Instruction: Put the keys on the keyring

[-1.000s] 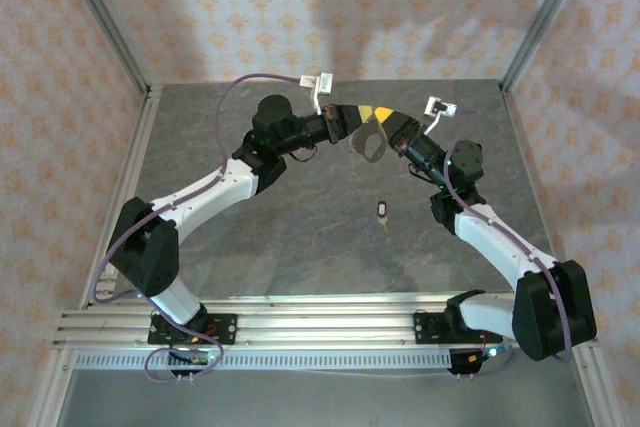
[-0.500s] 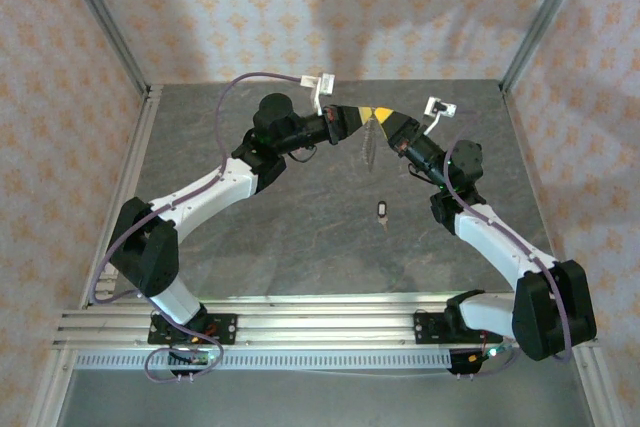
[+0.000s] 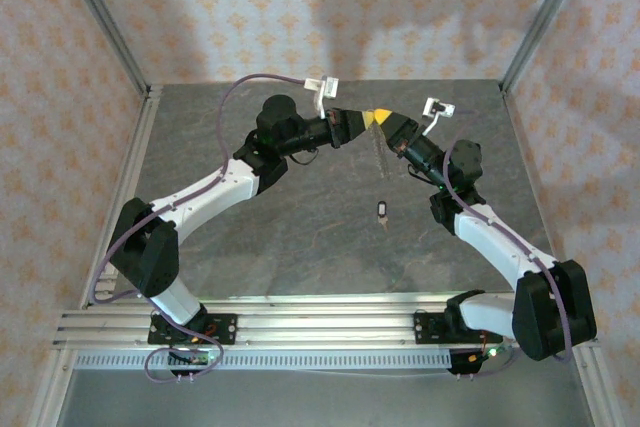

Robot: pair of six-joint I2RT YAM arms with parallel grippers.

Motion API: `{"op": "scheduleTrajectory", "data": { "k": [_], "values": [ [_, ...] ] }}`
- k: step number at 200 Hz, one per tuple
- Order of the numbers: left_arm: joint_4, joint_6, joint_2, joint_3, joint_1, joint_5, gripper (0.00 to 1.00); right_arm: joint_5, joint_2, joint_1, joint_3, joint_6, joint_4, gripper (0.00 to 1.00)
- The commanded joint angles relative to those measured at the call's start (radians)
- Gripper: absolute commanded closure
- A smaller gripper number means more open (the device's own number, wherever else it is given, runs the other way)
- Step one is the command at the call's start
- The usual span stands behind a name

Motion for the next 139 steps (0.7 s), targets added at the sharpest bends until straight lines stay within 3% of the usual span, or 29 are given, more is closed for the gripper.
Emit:
{"op": "scheduleTrajectory", "data": {
  "k": [1,79,139],
  "values": [
    [0.004,0.016,0.003,0.025,-0.023,0.034,0.94,-0.029,-0.014,0.011,0.026,-0.023,0.029,1.0],
    [0.039,-0.01,-0.035,-0.027,-0.009,-0.02,0.92,0.006,-0.016,0.012,0.009,-0.061,-0.031,1.0],
    [0.064,-0.021,-0.044,-0.045,0.0,-0.018,1.0,0.023,-0.043,0.011,0.004,-0.066,-0.043,1.0]
  ]
}}
